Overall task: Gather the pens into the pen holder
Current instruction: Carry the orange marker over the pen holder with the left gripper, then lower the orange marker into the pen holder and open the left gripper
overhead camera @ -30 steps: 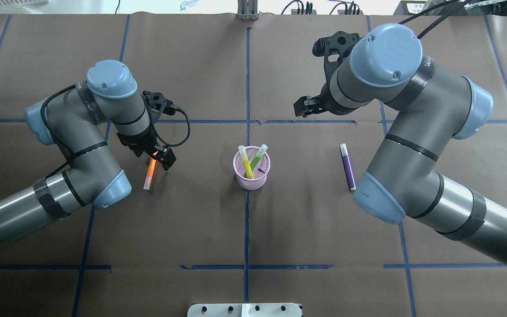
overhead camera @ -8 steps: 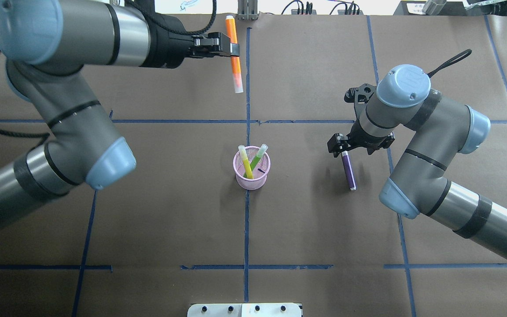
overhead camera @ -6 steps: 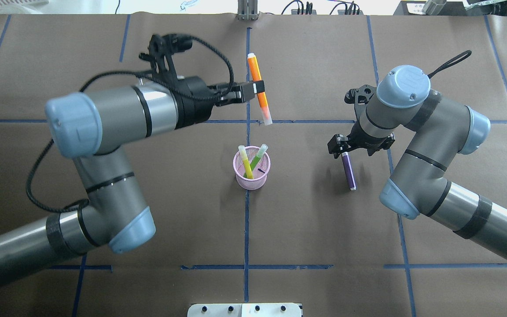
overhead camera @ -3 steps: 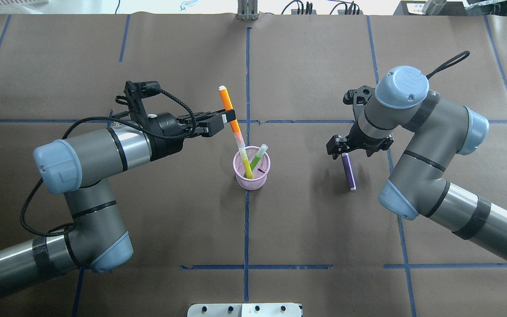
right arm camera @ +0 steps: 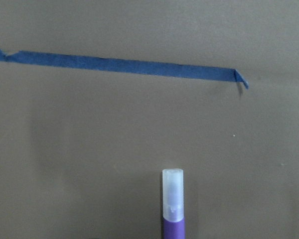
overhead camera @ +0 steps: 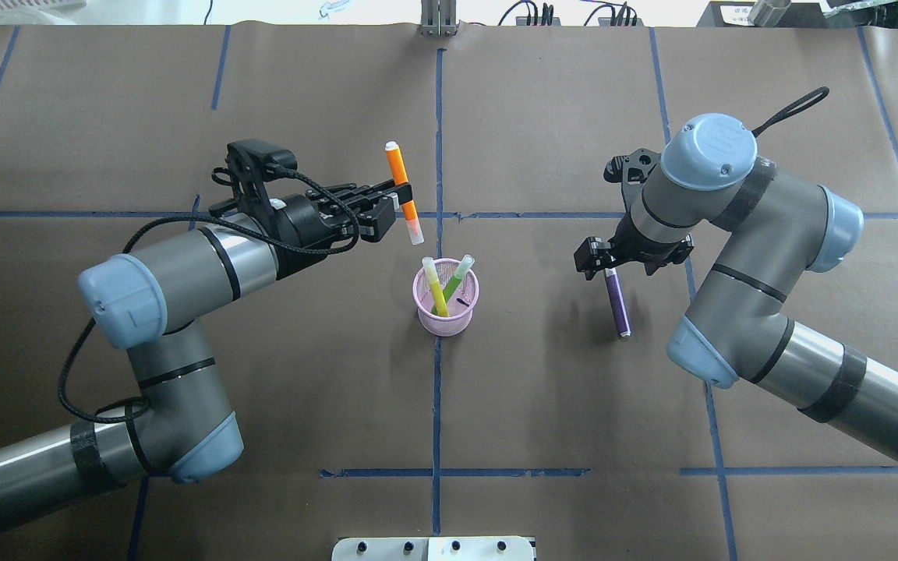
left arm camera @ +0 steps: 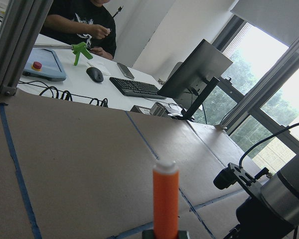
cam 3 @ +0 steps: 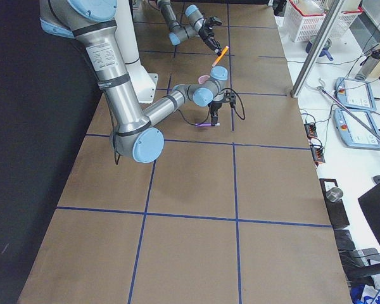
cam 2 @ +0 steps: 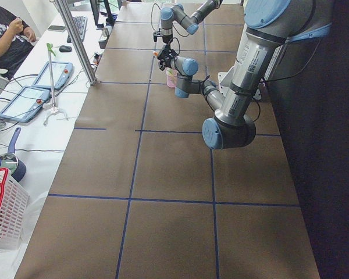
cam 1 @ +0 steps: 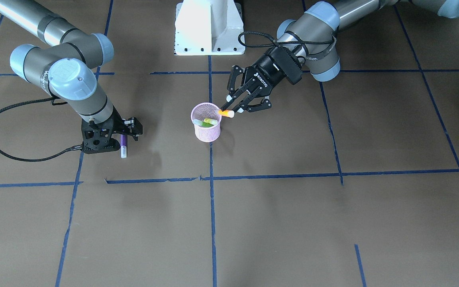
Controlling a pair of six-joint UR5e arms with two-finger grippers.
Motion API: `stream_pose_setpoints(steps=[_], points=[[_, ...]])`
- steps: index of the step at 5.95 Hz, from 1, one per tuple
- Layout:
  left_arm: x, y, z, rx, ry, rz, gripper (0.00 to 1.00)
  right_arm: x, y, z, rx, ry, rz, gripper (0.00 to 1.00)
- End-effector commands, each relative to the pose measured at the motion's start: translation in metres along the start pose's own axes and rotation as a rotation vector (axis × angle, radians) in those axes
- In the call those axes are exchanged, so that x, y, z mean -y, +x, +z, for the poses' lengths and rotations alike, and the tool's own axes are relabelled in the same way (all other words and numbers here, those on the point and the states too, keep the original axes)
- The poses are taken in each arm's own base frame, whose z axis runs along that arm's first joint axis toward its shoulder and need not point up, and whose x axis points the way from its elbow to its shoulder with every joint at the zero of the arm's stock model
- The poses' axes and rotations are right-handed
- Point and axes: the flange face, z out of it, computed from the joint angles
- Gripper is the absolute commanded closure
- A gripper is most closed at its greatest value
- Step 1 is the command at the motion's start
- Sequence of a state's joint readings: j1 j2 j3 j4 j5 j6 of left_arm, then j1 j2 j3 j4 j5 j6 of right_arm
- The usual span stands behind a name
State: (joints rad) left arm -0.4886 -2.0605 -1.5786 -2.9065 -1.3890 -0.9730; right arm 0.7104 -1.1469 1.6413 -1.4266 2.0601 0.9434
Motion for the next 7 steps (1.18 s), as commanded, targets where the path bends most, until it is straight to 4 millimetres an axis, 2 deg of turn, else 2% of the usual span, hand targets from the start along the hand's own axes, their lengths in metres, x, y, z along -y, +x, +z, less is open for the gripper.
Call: stream_pose_setpoints(steps=[1, 2, 3, 7], points=[[-0.043, 0.003, 0.008, 0.023, 0.002, 0.009, 1.0, 0.0, -0.001, 0.001, 0.0, -0.001, -0.001, 0.0], [-0.054, 0.017, 0.01, 0.007, -0.012, 0.005, 1.0, -0.001, -0.003, 0.001, 0.001, -0.003, -0.004, 0.0], [-0.05, 0.026, 0.012, -0.008, -0.005, 0.006, 1.0, -0.001, -0.002, 0.002, 0.0, -0.004, -0.003, 0.0], [-0.076, 0.032, 0.011, 0.001, -0.028, 0.036, 1.0, -0.002, -0.004, 0.001, 0.003, -0.002, -0.006, 0.0]])
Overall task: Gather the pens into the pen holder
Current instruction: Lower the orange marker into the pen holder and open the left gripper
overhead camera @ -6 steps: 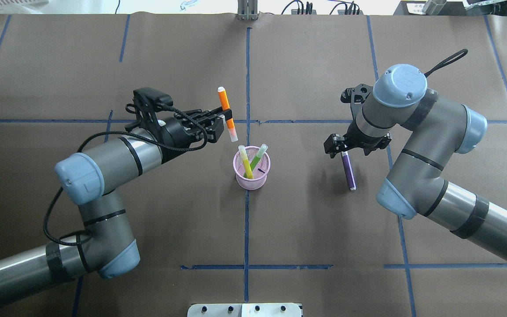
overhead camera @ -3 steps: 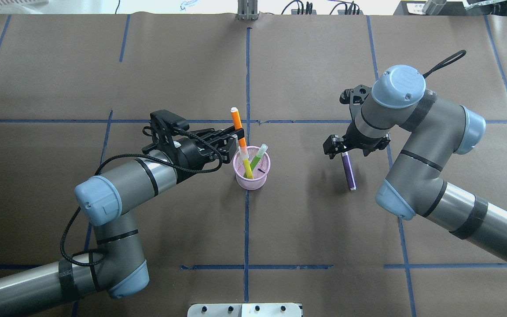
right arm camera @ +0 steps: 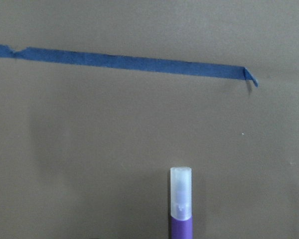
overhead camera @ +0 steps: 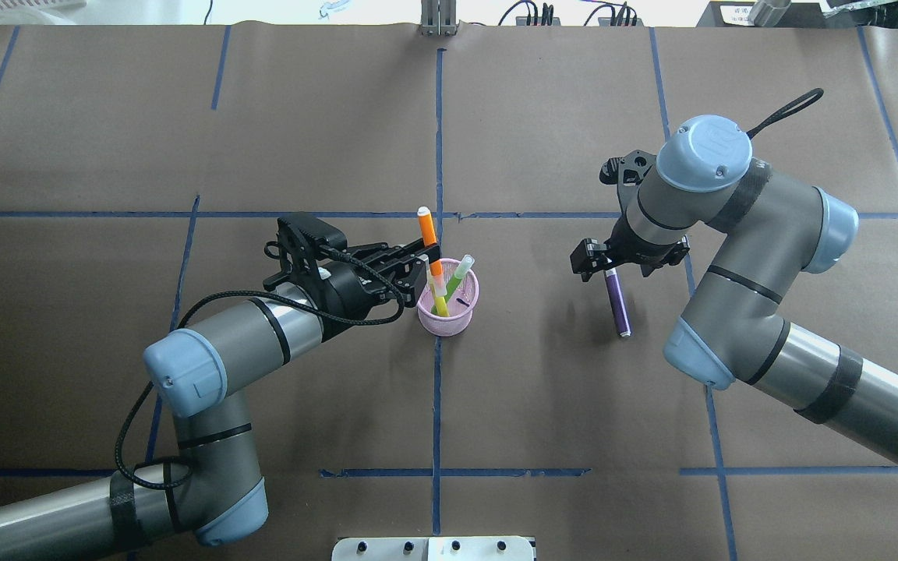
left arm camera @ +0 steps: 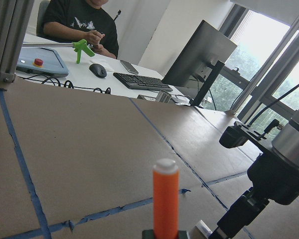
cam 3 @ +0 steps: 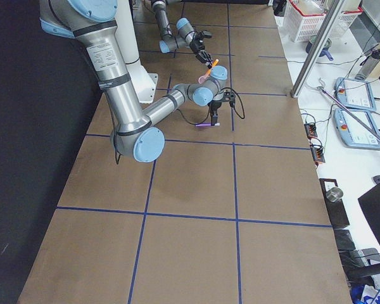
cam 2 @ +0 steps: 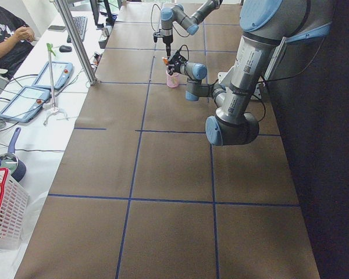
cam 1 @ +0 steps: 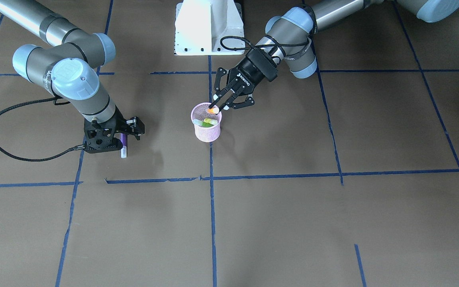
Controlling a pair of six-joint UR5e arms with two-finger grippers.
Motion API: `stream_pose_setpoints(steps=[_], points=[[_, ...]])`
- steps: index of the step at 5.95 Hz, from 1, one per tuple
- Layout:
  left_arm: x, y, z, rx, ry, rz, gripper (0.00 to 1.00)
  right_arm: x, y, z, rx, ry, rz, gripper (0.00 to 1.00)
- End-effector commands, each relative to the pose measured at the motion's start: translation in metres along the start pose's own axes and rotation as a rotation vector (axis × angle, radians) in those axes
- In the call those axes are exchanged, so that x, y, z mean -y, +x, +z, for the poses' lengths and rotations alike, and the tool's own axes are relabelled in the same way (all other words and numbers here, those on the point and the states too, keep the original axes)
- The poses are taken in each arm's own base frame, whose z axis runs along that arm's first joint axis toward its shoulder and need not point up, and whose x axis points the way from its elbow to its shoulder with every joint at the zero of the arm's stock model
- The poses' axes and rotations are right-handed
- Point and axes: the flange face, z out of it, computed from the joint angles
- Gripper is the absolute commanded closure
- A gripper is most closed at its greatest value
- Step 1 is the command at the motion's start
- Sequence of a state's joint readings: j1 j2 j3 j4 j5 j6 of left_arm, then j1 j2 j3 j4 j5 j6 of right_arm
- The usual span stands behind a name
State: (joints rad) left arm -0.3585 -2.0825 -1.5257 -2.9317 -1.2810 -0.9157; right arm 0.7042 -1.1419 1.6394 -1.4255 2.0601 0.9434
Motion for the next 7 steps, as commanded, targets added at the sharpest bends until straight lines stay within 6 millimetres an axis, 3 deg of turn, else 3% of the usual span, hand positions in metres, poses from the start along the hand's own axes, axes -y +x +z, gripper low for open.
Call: stream_pose_setpoints(steps=[1, 2, 3, 5, 6, 7], points=[[-0.009, -0.002, 0.0, 0.007, -0.012, 0.013, 1.0, 0.0, -0.001, 0.0, 0.001, 0.001, -0.001, 0.0], [-0.013, -0.002, 0.0, 0.009, -0.017, 0.014, 0.92, 0.0, -0.001, 0.0, 0.001, 0.001, -0.001, 0.0], [-0.01, 0.001, 0.002, 0.005, -0.013, 0.026, 0.04, 0.0, -0.001, 0.0, 0.001, 0.001, -0.001, 0.0], [-0.003, 0.01, 0.001, -0.013, -0.002, 0.044, 0.0, 0.0, -0.001, 0.0, 0.001, 0.001, -0.001, 0.0], [0.009, 0.013, -0.001, -0.02, 0.017, 0.044, 0.0, 0.001, -0.004, -0.001, 0.003, 0.001, -0.003, 0.0], [0.024, 0.003, 0.0, -0.002, 0.035, 0.051, 0.0, -0.001, -0.003, 0.005, -0.004, -0.009, -0.001, 0.0]])
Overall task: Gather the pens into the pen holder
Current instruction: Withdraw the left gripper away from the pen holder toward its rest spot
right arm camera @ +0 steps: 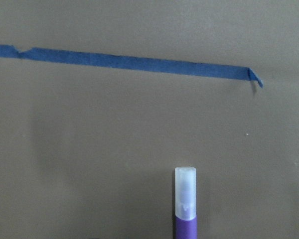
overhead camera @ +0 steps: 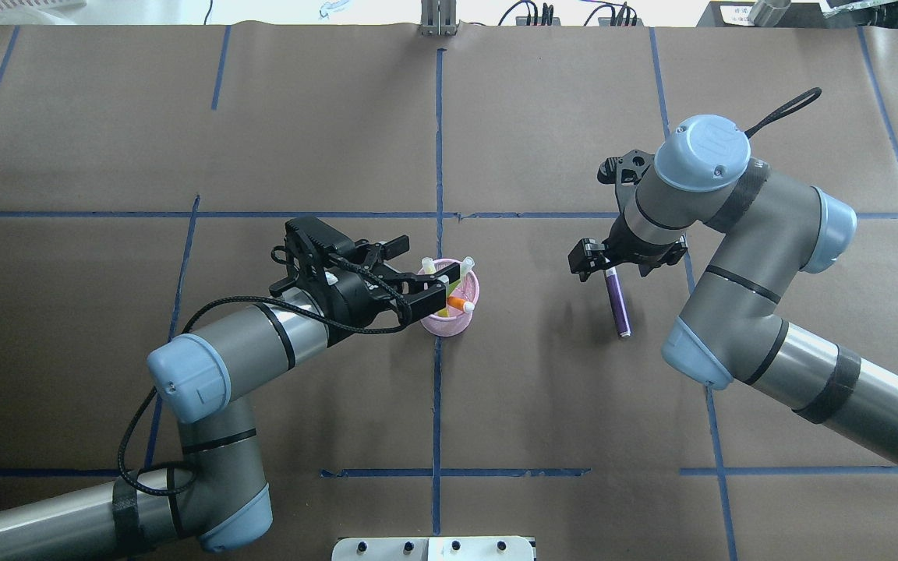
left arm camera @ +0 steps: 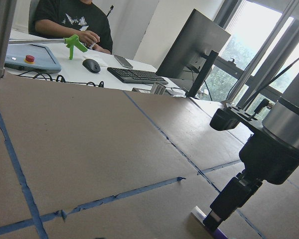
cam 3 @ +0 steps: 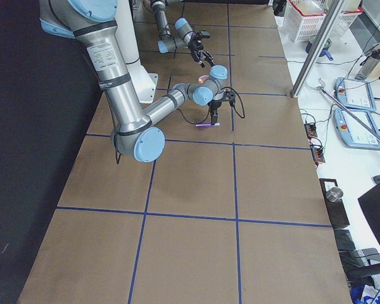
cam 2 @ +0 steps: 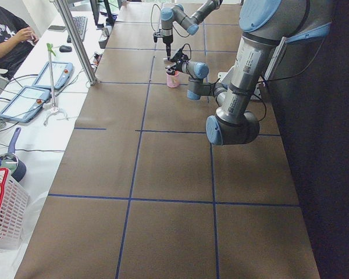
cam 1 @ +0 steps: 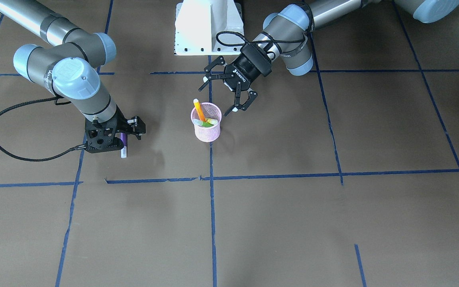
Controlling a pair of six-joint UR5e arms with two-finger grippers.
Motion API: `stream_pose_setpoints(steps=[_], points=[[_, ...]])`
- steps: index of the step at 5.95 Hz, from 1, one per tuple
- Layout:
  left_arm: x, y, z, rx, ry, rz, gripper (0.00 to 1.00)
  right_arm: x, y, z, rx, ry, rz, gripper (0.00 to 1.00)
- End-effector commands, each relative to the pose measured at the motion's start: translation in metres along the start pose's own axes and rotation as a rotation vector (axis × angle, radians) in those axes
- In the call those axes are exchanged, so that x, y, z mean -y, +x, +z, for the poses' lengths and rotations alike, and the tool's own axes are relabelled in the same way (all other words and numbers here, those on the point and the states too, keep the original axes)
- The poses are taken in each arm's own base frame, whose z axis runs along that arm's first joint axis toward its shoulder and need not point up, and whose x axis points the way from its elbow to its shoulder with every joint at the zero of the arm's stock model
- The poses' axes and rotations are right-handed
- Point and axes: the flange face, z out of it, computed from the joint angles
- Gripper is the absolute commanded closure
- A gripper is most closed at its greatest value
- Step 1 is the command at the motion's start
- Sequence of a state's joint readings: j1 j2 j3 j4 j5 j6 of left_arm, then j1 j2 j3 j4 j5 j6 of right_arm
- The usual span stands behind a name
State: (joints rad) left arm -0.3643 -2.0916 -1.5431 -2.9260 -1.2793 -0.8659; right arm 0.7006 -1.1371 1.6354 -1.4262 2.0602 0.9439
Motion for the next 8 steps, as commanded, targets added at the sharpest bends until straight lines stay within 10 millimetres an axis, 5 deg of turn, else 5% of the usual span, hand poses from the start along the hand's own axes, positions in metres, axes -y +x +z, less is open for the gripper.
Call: stream_pose_setpoints(steps=[1, 4, 6, 8], points=[[0.037, -0.024, 0.002, 0.044, 0.036, 0.022, 0.0, 0.001, 0.006, 0.018, -0.023, -0.022, 0.015, 0.0], [0.132, -0.107, 0.009, 0.199, -0.135, -0.03, 0.0, -0.002, 0.003, 0.02, -0.008, -0.049, 0.023, 0.0], [0.146, -0.13, 0.007, 0.255, -0.21, -0.042, 0.0, -0.003, 0.001, 0.017, -0.003, -0.045, 0.021, 0.01], [0.163, -0.151, -0.003, 0.267, -0.261, -0.068, 0.0, -0.003, 0.001, 0.015, -0.001, -0.045, 0.023, 0.4]])
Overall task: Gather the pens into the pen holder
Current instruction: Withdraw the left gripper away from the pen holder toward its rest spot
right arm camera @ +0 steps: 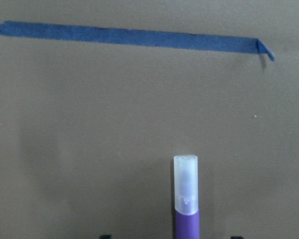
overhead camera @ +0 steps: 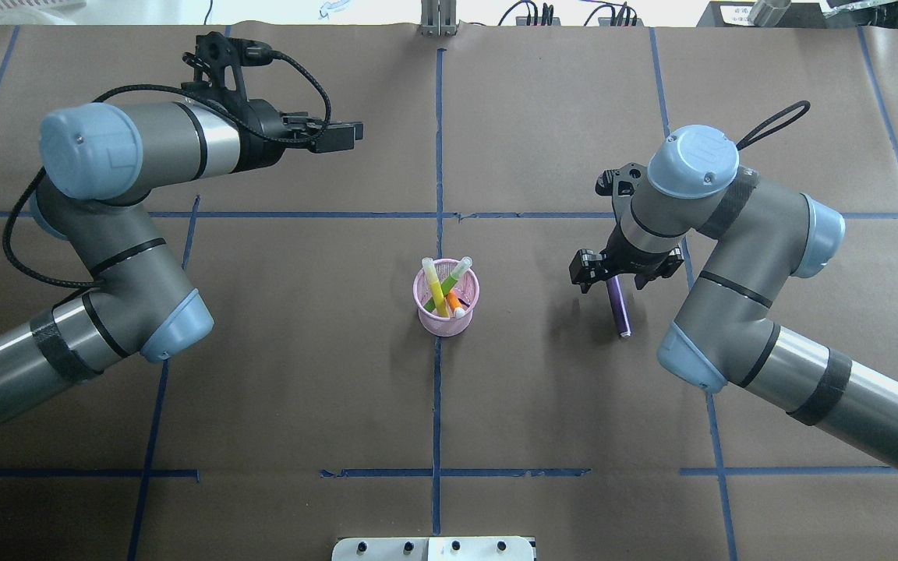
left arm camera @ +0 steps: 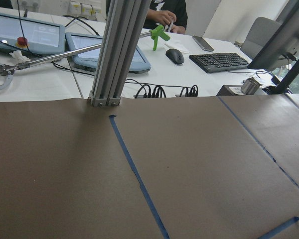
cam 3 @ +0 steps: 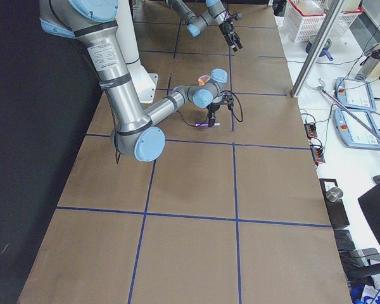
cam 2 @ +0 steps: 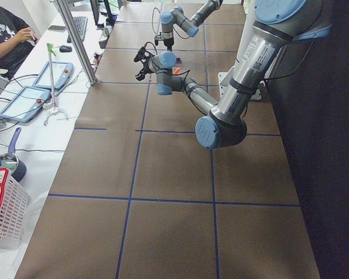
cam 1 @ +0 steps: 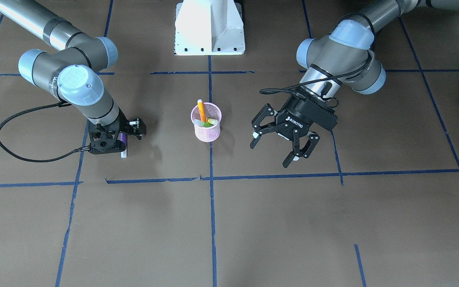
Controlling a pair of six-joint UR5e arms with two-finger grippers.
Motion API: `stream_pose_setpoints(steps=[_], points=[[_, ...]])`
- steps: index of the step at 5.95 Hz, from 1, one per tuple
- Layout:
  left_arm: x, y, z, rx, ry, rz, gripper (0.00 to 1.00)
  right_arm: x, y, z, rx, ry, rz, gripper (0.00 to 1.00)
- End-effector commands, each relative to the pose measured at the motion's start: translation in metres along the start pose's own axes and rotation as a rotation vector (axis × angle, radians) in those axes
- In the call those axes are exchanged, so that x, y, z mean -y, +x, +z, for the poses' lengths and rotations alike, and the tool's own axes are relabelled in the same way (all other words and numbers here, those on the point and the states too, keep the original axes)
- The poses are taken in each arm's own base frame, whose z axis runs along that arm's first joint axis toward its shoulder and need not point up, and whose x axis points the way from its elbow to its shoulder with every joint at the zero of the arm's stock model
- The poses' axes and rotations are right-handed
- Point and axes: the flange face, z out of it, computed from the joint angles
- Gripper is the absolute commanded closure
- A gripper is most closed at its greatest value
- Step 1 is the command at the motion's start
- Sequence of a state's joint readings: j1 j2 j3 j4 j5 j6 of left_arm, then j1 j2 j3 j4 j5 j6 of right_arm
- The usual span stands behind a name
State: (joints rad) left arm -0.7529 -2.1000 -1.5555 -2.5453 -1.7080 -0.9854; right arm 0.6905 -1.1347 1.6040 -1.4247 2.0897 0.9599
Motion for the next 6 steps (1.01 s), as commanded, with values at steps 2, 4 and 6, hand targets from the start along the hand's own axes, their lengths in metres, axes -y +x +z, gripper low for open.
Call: stream_pose_setpoints(steps=[2, 4, 6], points=[[0.0168, -0.0187, -0.0095, 0.006, -0.032, -0.026, 0.0, -0.0002, 0.0073, 0.0036, -0.009, -0.006, 0.009, 0.46], [0.0187, -0.0188, -0.0102, 0.004, -0.031, -0.031, 0.0, -0.0008, 0.0094, 0.0053, -0.011, -0.011, 0.013, 0.52], [0.0203, -0.0177, -0.0111, 0.001, -0.029, -0.043, 0.0, -0.0009, 0.0083, 0.0048, -0.007, -0.014, 0.019, 0.84]])
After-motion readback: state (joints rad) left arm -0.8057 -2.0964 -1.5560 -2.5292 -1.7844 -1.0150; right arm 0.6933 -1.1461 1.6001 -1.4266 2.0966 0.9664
